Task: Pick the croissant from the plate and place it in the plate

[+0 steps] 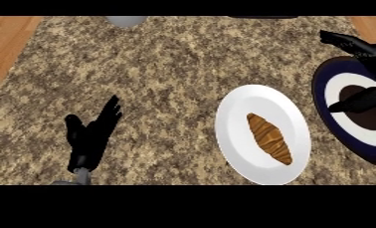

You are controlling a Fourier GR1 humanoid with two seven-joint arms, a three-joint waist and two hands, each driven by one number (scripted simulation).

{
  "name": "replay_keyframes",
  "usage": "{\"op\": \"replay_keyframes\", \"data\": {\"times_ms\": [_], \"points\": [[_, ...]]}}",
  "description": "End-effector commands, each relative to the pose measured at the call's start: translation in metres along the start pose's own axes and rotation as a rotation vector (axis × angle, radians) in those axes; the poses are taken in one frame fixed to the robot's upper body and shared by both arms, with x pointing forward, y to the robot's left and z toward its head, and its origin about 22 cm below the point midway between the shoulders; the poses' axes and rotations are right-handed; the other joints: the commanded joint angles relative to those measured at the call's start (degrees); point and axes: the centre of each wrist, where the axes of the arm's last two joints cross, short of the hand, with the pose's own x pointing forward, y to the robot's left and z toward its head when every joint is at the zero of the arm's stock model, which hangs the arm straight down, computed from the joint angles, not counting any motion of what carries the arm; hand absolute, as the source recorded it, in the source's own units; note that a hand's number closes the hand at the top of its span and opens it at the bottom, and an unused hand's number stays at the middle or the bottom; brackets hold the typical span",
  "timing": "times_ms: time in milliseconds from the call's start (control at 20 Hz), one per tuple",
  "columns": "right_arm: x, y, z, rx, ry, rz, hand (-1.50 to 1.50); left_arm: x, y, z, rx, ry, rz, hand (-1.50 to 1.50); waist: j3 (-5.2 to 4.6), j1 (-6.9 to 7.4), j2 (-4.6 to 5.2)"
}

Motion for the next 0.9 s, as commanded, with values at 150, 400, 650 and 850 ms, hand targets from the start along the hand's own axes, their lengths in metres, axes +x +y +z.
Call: {"op": "replay_keyframes", "data": {"times_ms": [150,400,650,850], "points": [[0.041,-0.002,-0.020,0.308,0.054,0.195,-1.50,0.000,0.025,0.005,0.011,0.027,0.015,0.00,-0.15,-0.89,-0.38],[0.060,0.034,-0.027,0.366,0.117,0.310,-1.50,-0.006,-0.014,-0.007,0.028,0.026,-0.001,0.00,-0.13,-1.59,-0.32],[0.051,0.073,-0.017,0.372,0.152,0.326,-1.50,-0.005,0.004,-0.002,0.007,0.038,-0.004,0.00,-0.10,-1.03,-0.14],[0.058,0.106,-0.022,0.371,0.195,0.378,-1.50,-0.005,0.012,0.004,0.014,0.030,0.010,0.00,-0.10,-0.92,-0.17]]}}
